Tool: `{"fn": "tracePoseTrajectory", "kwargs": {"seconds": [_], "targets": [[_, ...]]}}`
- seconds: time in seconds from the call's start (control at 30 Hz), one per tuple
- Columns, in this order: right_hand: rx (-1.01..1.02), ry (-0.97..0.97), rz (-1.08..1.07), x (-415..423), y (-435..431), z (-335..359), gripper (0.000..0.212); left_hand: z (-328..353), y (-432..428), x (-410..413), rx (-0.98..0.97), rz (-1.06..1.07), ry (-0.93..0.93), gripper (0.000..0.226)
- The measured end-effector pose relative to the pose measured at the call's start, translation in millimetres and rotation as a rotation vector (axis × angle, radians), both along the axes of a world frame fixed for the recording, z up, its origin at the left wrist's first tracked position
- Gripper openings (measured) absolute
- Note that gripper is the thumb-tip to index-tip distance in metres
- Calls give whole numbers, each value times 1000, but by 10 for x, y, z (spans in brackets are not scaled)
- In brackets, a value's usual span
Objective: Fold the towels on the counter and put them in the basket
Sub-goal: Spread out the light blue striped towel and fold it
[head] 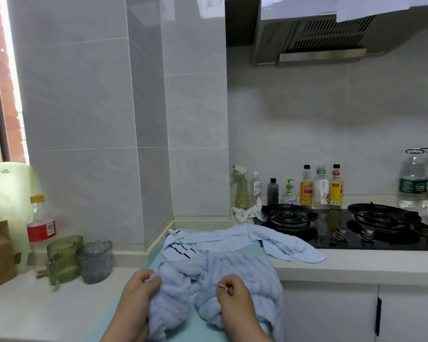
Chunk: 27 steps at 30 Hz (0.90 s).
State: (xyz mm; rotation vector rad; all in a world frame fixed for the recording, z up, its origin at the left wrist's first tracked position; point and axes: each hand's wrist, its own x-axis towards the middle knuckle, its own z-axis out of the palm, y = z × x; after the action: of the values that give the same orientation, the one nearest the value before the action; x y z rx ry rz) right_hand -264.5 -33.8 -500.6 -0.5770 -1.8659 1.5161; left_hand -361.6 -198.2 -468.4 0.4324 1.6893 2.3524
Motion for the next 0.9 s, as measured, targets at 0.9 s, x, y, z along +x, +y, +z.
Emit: {"fn": "tracePoseTrajectory", "kwargs": {"seconds": [0.9], "targets": [[-168, -10, 206, 41, -78, 43, 20, -466, 332, 262, -336, 195, 434, 37]]}}
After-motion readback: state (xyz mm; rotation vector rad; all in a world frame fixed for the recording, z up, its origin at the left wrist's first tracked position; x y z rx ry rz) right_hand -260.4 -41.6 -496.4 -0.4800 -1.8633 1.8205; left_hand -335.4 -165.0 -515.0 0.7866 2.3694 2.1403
